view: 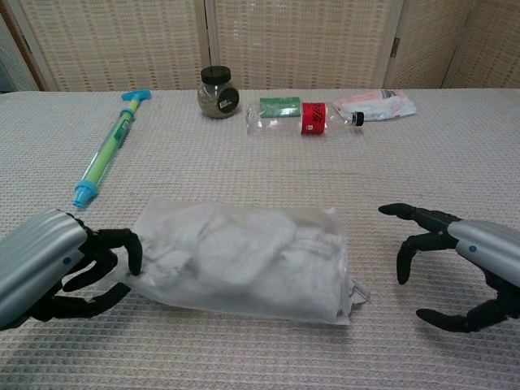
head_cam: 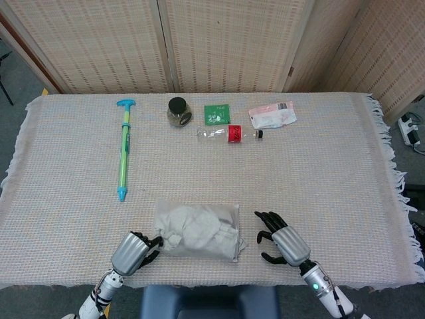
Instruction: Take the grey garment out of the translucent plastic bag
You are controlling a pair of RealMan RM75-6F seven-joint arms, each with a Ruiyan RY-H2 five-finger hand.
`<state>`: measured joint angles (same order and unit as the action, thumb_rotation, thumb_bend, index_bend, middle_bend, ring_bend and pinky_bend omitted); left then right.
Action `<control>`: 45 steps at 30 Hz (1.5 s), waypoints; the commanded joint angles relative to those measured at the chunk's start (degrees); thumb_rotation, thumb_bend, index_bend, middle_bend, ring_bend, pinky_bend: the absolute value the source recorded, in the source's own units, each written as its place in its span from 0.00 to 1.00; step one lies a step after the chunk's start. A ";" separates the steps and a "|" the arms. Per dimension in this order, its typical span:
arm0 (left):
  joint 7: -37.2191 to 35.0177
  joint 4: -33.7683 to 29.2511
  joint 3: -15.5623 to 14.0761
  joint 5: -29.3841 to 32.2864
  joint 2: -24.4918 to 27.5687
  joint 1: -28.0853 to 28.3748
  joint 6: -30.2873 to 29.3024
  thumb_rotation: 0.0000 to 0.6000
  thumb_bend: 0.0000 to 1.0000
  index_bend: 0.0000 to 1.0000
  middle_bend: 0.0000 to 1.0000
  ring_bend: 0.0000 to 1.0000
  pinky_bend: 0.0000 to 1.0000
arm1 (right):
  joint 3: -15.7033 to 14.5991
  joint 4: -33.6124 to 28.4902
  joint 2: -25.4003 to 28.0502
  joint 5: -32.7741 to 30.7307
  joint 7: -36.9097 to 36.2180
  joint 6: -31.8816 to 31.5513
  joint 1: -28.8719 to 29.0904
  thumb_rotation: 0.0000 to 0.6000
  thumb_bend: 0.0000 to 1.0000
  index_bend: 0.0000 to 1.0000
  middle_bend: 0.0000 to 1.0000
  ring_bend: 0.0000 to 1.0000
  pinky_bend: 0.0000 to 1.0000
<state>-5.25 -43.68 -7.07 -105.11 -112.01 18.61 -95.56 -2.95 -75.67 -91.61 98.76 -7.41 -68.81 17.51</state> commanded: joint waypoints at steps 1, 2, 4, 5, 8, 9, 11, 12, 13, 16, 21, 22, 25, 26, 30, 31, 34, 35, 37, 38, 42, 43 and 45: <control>0.80 -1.08 0.14 0.02 0.55 0.24 0.10 1.00 0.53 0.75 1.00 1.00 1.00 | 0.06 2.74 -3.28 0.40 -0.59 -1.24 0.54 1.00 0.23 0.46 0.00 0.00 0.00; 1.05 -1.40 0.30 0.14 0.68 0.27 0.09 1.00 0.54 0.75 1.00 1.00 1.00 | -0.07 3.17 -3.83 0.54 -1.22 -1.43 0.67 1.00 0.23 0.46 0.00 0.00 0.00; 1.34 -2.12 0.78 0.52 1.04 0.39 0.15 1.00 0.54 0.74 1.00 1.00 1.00 | 0.00 4.18 -4.86 0.66 -1.93 -2.17 0.85 1.00 0.23 0.46 0.00 0.00 0.00; 1.35 -2.38 0.92 0.61 1.22 0.48 0.15 1.00 0.54 0.74 1.00 1.00 1.00 | 0.11 4.69 -5.30 0.73 -1.95 -2.65 0.88 1.00 0.23 0.46 0.00 0.00 0.00; 0.82 -3.50 1.04 1.07 1.86 0.52 0.68 1.00 0.53 0.73 1.00 1.00 1.00 | 0.30 6.44 -6.64 1.16 -2.69 -4.08 1.17 1.00 0.23 0.46 0.00 0.00 0.00; 0.78 -4.01 1.14 1.35 2.03 0.48 0.96 1.00 0.52 0.73 1.00 1.00 1.00 | 0.28 7.31 -7.18 1.30 -3.44 -4.49 1.32 1.00 0.23 0.46 0.00 0.00 0.00; 0.93 -4.59 1.30 1.69 2.20 0.45 1.30 1.00 0.52 0.73 1.00 1.00 1.00 | 0.17 8.91 -8.22 1.65 -5.06 -5.39 1.50 1.00 0.23 0.46 0.00 0.00 0.00; 0.92 -4.97 1.43 1.95 2.27 0.44 1.59 1.00 0.52 0.73 1.00 1.00 1.00 | 0.01 10.03 -8.95 1.69 -6.64 -5.79 1.58 1.00 0.23 0.46 0.00 0.00 0.00; 0.92 -5.23 1.53 2.19 2.32 0.42 1.86 1.00 0.52 0.73 1.00 1.00 1.00 | -0.11 10.88 -9.52 1.76 -8.15 -6.14 1.66 1.00 0.23 0.46 0.00 0.00 0.00; 1.05 -5.84 1.93 2.75 2.49 0.44 2.36 1.00 0.52 0.73 1.00 1.00 1.00 | -0.89 14.20 -11.19 1.92 -13.60 -6.64 2.00 1.00 0.23 0.46 0.00 0.00 0.00; 0.72 -6.84 2.38 3.75 2.85 0.42 3.46 1.00 0.52 0.73 1.00 1.00 1.00 | -2.25 19.61 -13.97 1.61 -23.10 -7.59 1.83 1.00 0.23 0.46 0.00 0.00 0.00; 0.61 -7.06 2.45 3.93 2.92 0.41 3.68 1.00 0.52 0.73 1.00 1.00 1.00 | -2.42 20.62 -14.50 1.50 -24.30 -7.77 1.71 1.00 0.23 0.46 0.00 0.00 0.00; 0.45 -7.87 2.68 4.38 3.21 0.49 4.31 1.00 0.52 0.73 1.00 1.00 1.00 | -2.95 23.66 -16.22 1.12 -27.83 -8.06 1.37 1.00 0.23 0.46 0.00 0.00 0.00; 0.53 -8.13 2.74 4.46 3.29 0.54 4.49 1.00 0.52 0.73 1.00 1.00 1.00 | -3.09 24.70 -16.84 1.03 -28.82 -8.18 1.31 1.00 0.23 0.46 0.00 0.00 0.00; 0.79 -8.81 2.80 4.49 3.49 0.70 4.91 1.00 0.52 0.73 1.00 1.00 1.00 | -3.27 27.51 -18.77 0.91 -31.19 -8.92 1.21 1.00 0.22 0.46 0.00 0.00 0.00; 0.83 -8.92 2.81 4.50 3.51 0.72 4.97 1.00 0.52 0.73 1.00 1.00 1.00 | -3.32 27.98 -19.16 0.85 -31.64 -8.93 1.23 1.00 0.23 0.46 0.00 0.00 0.00; 0.95 -9.25 2.94 4.60 3.54 0.80 5.20 1.00 0.52 0.73 1.00 1.00 1.00 | -3.44 29.18 -20.39 0.73 -33.13 -9.03 1.36 1.00 0.23 0.46 0.00 0.00 0.00; 0.87 -9.42 3.00 4.67 3.57 0.82 5.29 1.00 0.52 0.73 1.00 1.00 1.00 | -3.36 29.51 -20.79 0.67 -33.58 -9.25 1.38 1.00 0.23 0.46 0.00 0.00 0.00; 1.02 -9.77 3.16 4.70 3.78 0.93 5.35 1.00 0.52 0.73 1.00 1.00 1.00 | -3.21 30.56 -21.68 0.54 -33.85 -9.44 1.50 1.00 0.23 0.46 0.00 0.00 0.00; 1.06 -9.90 3.23 4.68 3.87 0.98 5.27 1.00 0.52 0.73 1.00 1.00 1.00 | -3.21 30.91 -21.98 0.51 -34.00 -9.38 1.61 1.00 0.23 0.46 0.00 0.00 0.00; 0.63 -11.06 3.60 5.19 4.49 1.02 5.63 1.00 0.52 0.73 1.00 1.00 1.00 | -3.19 32.60 -23.49 0.33 -34.48 -9.31 1.90 1.00 0.25 0.47 0.00 0.00 0.00; 0.51 -11.37 3.65 5.36 4.66 1.01 5.79 1.00 0.52 0.73 1.00 1.00 1.00 | -3.10 32.92 -23.88 0.22 -34.68 -9.37 1.93 1.00 0.27 0.48 0.01 0.00 0.00; 0.47 -11.92 3.76 5.58 5.06 1.02 6.05 1.00 0.52 0.72 1.00 1.00 1.00 | -3.00 33.79 -24.72 0.01 -34.94 -9.16 2.10 1.00 0.30 0.51 0.01 0.00 0.00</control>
<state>-4.75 -55.47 -3.37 -99.62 -107.07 19.63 -89.60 -6.04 -42.29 -115.93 98.93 -42.15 -78.10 19.48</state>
